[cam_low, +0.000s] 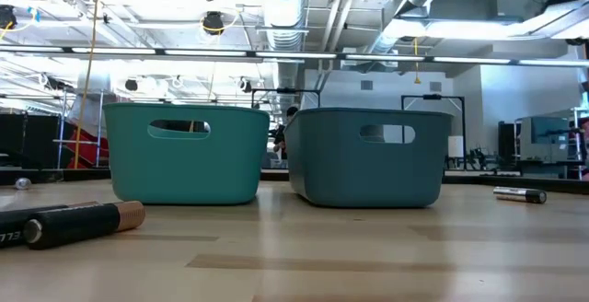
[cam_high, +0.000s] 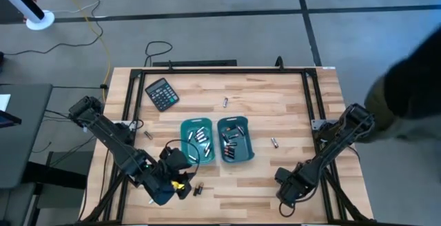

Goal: Sort batteries
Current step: Put the black battery into the blue bin

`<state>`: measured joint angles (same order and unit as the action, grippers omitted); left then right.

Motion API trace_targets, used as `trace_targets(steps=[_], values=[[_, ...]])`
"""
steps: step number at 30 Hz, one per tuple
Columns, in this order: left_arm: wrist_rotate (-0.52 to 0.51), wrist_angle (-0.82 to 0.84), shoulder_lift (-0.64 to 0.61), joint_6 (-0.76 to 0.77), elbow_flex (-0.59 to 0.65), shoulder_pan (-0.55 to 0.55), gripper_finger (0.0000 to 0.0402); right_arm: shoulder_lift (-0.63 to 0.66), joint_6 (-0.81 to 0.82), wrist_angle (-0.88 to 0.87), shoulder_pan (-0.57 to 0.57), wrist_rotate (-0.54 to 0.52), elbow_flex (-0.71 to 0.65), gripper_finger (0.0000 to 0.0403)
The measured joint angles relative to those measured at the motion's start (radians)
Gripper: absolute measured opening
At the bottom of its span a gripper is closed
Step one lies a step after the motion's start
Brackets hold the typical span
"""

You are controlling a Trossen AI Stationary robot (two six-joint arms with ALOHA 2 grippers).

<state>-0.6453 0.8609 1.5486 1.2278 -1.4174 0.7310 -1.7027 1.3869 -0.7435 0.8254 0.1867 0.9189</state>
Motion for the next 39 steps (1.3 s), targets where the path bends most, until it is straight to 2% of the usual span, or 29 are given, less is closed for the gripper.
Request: trace_targets(steps=[4, 12, 16, 22, 25, 29, 34, 39], values=[[-0.001, 0.0, 0.0, -0.008, 0.0, 0.0, 0.016, 0.004, 0.005, 0.044, -0.004, 0.0, -0.051, 0.0095], [0.001, 0.023, 0.0, -0.042, 0.0, 0.001, 0.016, 0.008, 0.038, 0.053, -0.012, -0.022, -0.064, 0.0016], [0.014, 0.11, 0.007, -0.023, 0.0, 0.017, 0.016, 0.034, 0.054, 0.001, -0.015, -0.05, -0.025, 0.0009], [0.015, 0.237, 0.007, 0.036, 0.0, 0.042, 0.016, 0.184, 0.147, -0.14, -0.018, -0.256, 0.042, 0.0014], [0.015, 0.248, 0.008, 0.01, 0.0, 0.042, 0.016, 0.279, 0.19, -0.241, -0.013, -0.345, 0.072, 0.0015], [0.019, 0.248, 0.008, -0.043, 0.0, 0.042, 0.016, 0.38, 0.224, -0.327, -0.04, -0.525, 0.148, 0.0015], [0.02, 0.259, 0.008, -0.092, 0.001, 0.042, 0.016, 0.396, 0.048, -0.393, -0.173, -0.628, 0.293, 0.0013], [0.021, 0.286, 0.005, -0.053, 0.058, 0.032, 0.016, 0.278, -0.289, -0.348, -0.411, -0.63, 0.446, 0.0012]])
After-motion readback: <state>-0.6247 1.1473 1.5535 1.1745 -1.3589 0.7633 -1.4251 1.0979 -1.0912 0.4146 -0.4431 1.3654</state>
